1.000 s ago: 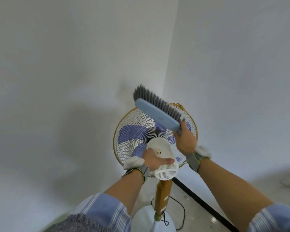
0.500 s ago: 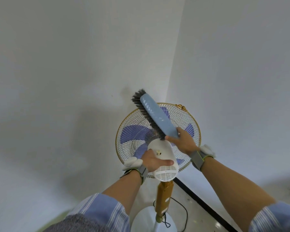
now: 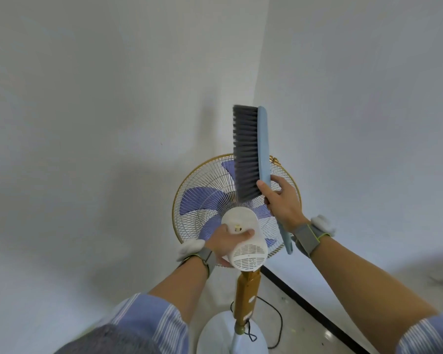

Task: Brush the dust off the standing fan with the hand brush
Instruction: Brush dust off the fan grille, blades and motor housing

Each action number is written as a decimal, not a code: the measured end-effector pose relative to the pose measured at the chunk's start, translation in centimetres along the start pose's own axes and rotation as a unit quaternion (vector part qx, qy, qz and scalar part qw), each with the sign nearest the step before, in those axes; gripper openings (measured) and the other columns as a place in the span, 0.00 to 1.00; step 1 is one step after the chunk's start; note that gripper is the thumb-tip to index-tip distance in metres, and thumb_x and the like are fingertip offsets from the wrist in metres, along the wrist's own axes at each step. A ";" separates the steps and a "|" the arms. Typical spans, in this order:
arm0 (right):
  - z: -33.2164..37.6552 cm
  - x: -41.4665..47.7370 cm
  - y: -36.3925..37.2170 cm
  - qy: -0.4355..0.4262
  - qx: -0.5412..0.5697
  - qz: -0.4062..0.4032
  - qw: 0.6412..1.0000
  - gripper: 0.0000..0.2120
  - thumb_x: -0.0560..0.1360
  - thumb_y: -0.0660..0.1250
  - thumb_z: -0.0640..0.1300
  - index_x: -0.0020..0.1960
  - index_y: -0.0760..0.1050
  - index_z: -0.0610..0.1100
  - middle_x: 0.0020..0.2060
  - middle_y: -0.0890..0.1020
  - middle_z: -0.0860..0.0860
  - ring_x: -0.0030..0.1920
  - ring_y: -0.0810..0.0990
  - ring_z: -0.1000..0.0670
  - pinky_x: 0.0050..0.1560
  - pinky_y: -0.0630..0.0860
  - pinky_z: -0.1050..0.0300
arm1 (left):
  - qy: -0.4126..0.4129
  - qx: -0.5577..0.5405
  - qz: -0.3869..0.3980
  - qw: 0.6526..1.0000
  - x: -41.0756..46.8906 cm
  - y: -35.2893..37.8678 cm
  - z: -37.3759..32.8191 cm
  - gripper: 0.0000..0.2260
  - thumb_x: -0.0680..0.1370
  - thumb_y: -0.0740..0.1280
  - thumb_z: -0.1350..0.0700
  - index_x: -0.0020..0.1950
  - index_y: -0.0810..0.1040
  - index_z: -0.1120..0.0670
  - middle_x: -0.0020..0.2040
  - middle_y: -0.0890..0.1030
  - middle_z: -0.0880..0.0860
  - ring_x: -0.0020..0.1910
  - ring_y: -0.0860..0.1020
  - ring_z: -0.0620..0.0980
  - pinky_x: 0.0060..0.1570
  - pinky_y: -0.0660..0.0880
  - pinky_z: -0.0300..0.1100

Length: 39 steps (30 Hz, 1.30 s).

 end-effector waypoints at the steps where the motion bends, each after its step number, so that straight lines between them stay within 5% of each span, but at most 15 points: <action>1: -0.4 -0.4 0.1 0.007 0.005 0.013 1.000 0.24 0.76 0.70 0.53 0.67 0.71 0.45 0.30 0.77 0.47 0.25 0.72 0.54 0.27 0.69 0.59 | -0.011 -0.062 0.013 0.998 -0.1 -0.1 0.5 0.28 0.73 0.69 0.36 0.62 0.71 0.55 0.63 0.76 0.58 0.61 0.76 0.61 0.52 0.78 0.63; 6: -4.3 -3.5 0.4 0.061 -0.055 0.111 0.990 0.26 0.73 0.73 0.53 0.68 0.73 0.47 0.31 0.76 0.51 0.28 0.71 0.54 0.29 0.69 0.62 | -0.038 -0.265 0.022 0.963 0.2 -0.4 3.3 0.29 0.77 0.55 0.31 0.69 0.72 0.48 0.68 0.72 0.57 0.58 0.76 0.64 0.49 0.77 0.67; 13: -3.2 -3.0 -5.0 0.073 -0.210 0.133 0.966 0.29 0.67 0.78 0.56 0.65 0.78 0.49 0.29 0.81 0.49 0.23 0.72 0.59 0.29 0.69 0.65 | -0.056 -0.337 0.013 0.940 -0.1 -1.3 4.9 0.30 0.78 0.53 0.31 0.62 0.76 0.54 0.56 0.79 0.61 0.53 0.79 0.62 0.46 0.80 0.61; 18: -1.8 -4.2 -6.1 0.089 -0.209 0.164 0.960 0.27 0.65 0.79 0.58 0.61 0.80 0.51 0.28 0.79 0.47 0.27 0.69 0.51 0.27 0.66 0.60 | -0.069 -0.345 0.018 0.936 -0.2 -0.3 4.4 0.30 0.79 0.49 0.32 0.60 0.75 0.54 0.50 0.79 0.59 0.49 0.78 0.60 0.41 0.78 0.54; 22: -4.0 -6.2 -8.4 0.192 -0.314 0.216 0.904 0.22 0.65 0.79 0.56 0.55 0.84 0.47 0.28 0.78 0.48 0.25 0.67 0.51 0.26 0.63 0.61 | -0.061 -0.349 0.008 0.935 -0.1 0.0 4.5 0.31 0.78 0.45 0.31 0.59 0.73 0.53 0.49 0.78 0.58 0.53 0.76 0.60 0.45 0.75 0.55; 25: -2.1 -5.8 -11.0 0.187 -0.390 0.177 0.884 0.22 0.65 0.79 0.57 0.55 0.84 0.48 0.29 0.79 0.50 0.26 0.70 0.52 0.27 0.67 0.62 | -0.059 -0.351 0.005 0.934 0.0 0.1 4.5 0.32 0.78 0.45 0.30 0.63 0.71 0.53 0.56 0.76 0.59 0.54 0.75 0.60 0.48 0.75 0.57; 28: 1.3 -4.3 -11.4 0.092 -0.490 0.101 0.861 0.30 0.61 0.77 0.65 0.60 0.81 0.54 0.42 0.82 0.54 0.39 0.80 0.52 0.43 0.76 0.56 | -0.054 -0.369 0.008 0.928 0.2 0.1 4.7 0.33 0.78 0.46 0.31 0.69 0.70 0.54 0.61 0.76 0.61 0.56 0.75 0.61 0.49 0.74 0.59; 31: 1.1 -4.7 -9.4 0.092 -0.443 0.130 0.882 0.32 0.61 0.77 0.66 0.62 0.79 0.56 0.33 0.82 0.55 0.34 0.78 0.55 0.41 0.74 0.57 | -0.052 -0.382 0.016 0.923 0.2 0.0 4.8 0.34 0.79 0.47 0.31 0.70 0.69 0.55 0.65 0.75 0.62 0.58 0.74 0.61 0.49 0.74 0.58; 39: -0.1 -7.0 -5.7 0.139 -0.412 0.275 0.858 0.30 0.63 0.81 0.55 0.62 0.80 0.49 0.27 0.76 0.49 0.26 0.68 0.50 0.29 0.68 0.60 | -0.046 -0.433 -0.016 0.900 1.0 -2.6 6.7 0.41 0.74 0.46 0.25 0.72 0.69 0.54 0.67 0.75 0.62 0.65 0.73 0.68 0.57 0.71 0.66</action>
Point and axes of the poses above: each hand's wrist, its own x-axis towards the middle knuckle, its own y-axis out of the palm, z = x × y, the point moved 8 cm from there along x, towards the middle knuckle
